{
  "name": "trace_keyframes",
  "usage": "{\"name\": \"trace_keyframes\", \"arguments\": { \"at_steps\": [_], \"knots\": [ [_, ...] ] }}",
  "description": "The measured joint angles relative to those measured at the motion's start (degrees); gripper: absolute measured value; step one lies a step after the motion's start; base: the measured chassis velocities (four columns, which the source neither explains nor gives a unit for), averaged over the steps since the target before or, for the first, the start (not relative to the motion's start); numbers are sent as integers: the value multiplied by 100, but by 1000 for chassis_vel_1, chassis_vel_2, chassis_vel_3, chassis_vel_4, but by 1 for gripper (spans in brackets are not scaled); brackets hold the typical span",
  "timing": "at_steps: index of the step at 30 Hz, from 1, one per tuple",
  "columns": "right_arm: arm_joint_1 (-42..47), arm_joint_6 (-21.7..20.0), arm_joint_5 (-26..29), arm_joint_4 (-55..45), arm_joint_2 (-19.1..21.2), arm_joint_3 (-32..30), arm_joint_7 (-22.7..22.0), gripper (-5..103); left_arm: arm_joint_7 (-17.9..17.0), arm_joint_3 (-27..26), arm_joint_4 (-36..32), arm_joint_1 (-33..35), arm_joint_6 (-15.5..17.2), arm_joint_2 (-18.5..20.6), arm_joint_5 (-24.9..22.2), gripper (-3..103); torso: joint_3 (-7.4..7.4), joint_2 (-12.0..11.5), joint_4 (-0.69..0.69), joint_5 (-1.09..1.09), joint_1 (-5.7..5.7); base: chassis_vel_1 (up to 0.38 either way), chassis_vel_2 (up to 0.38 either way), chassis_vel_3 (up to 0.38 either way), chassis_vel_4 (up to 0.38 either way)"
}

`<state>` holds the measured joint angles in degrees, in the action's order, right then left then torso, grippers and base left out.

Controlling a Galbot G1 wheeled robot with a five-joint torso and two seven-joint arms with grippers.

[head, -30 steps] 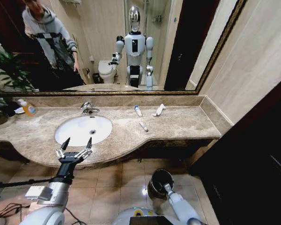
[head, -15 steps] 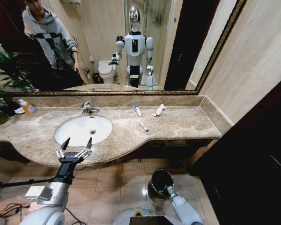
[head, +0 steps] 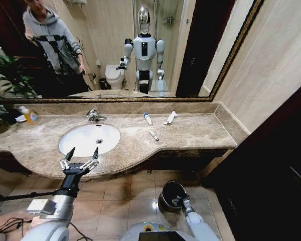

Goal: Pick up the trash from the sink and place it in the trash bin.

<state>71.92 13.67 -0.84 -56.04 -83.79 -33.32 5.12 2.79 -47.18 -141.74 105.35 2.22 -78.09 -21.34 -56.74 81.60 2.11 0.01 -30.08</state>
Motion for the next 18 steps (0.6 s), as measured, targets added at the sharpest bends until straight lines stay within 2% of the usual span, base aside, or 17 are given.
{"name": "trace_keyframes", "arguments": {
  "at_steps": [1, 3, 5, 6, 9, 10, 13, 14, 18],
  "knots": [
    [0, 0, 0, 0, 0, 0, 0, 100, 0, 0, 0, 0, 0, 0, 0, 100, 0, 0, 0, 0, 0, 0, 0, 0, 0],
    [472, 383, 152, -677, 66, -91, -107, 100, 0, 0, 0, 0, 0, 0, 0, 100, 0, 0, -1, -1, 0, 0, 0, 0, 0],
    [878, 513, 300, -1323, 127, -142, -251, 100, 1, 0, 0, 0, 0, 0, 0, 100, 0, 1, -1, 0, 1, 0, 0, 0, 0],
    [878, 513, 300, -1323, 127, -142, -251, 100, 1, 0, 0, 0, 0, 0, 0, 100, 0, 1, -1, 0, 1, 0, 0, 0, 0],
    [1551, 499, 552, -2515, 212, -214, -414, 100, 0, 0, 0, 0, 0, 0, 0, 100, 0, 1, -1, 0, 1, 0, 0, 0, 0],
    [1551, 499, 552, -2515, 212, -214, -414, 100, 0, 0, 0, 0, 0, 0, 0, 100, 0, 1, -1, 0, 1, 0, 0, 0, 0],
    [2123, 455, 605, -3810, 165, -301, -676, 100, 1, 0, 0, 1, 0, 0, 0, 100, 0, 1, -1, 0, 1, 0, 0, 0, 0],
    [2123, 455, 605, -3810, 165, -301, -676, 100, 1, 0, 0, 1, 0, 0, 0, 100, 0, 1, -1, 0, 1, 0, 0, 0, 0],
    [2667, 94, 871, -5651, -11, -621, -518, 100, 1, 0, 0, 0, 0, 0, 0, 100, 0, 1, -1, -3, 1, 0, 0, 0, 0]
  ]
}}
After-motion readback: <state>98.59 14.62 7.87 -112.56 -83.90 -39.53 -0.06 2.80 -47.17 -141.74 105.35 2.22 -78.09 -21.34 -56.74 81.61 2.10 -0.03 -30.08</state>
